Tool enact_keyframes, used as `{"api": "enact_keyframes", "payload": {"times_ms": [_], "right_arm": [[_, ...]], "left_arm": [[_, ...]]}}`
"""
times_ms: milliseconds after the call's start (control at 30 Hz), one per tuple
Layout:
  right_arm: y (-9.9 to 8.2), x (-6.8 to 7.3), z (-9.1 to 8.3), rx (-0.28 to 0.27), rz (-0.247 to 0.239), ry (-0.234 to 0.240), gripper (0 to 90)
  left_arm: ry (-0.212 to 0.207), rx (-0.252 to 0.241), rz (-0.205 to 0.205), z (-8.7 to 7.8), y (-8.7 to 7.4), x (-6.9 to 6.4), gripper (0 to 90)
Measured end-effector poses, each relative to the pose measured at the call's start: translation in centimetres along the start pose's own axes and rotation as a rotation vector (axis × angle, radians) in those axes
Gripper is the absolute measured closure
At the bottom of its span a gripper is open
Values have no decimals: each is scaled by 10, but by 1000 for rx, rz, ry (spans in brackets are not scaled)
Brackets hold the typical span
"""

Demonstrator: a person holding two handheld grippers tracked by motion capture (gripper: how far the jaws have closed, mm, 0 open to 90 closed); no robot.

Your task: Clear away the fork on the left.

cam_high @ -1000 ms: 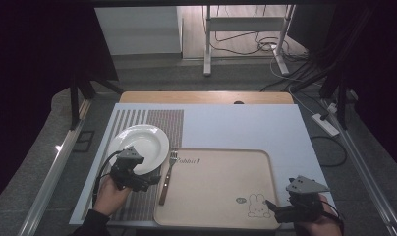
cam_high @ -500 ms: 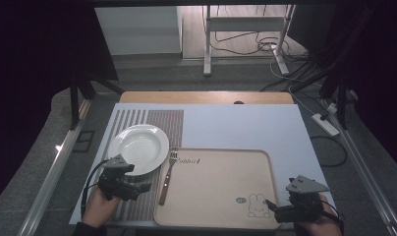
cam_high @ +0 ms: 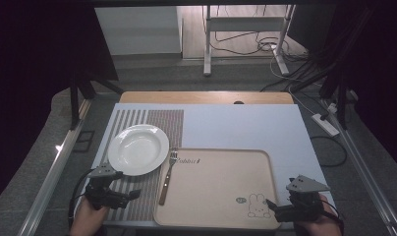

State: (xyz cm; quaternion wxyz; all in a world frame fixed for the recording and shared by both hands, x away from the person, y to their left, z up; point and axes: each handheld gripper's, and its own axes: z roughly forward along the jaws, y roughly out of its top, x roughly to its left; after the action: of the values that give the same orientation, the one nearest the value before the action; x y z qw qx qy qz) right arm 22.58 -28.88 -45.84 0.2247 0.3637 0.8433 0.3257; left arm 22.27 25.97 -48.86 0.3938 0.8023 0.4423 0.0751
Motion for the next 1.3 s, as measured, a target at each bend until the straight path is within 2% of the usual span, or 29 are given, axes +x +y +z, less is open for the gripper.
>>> {"api": "enact_keyframes", "payload": {"times_ms": [333, 833, 1000, 1300], "right_arm": [[0, 0, 0, 5, 0, -2, 0], [0, -1, 1, 9, 4, -6, 0], [0, -1, 1, 8, 7, -8, 0], [0, -3, 0, -7, 49, -33, 0]], "left_arm": [[21, -1, -29, -12, -16, 0, 0], [62, -24, -31, -26, -28, -4, 0], [80, -26, -17, -29, -31, -7, 0], [101, -24, -28, -35, -37, -9, 0]]}}
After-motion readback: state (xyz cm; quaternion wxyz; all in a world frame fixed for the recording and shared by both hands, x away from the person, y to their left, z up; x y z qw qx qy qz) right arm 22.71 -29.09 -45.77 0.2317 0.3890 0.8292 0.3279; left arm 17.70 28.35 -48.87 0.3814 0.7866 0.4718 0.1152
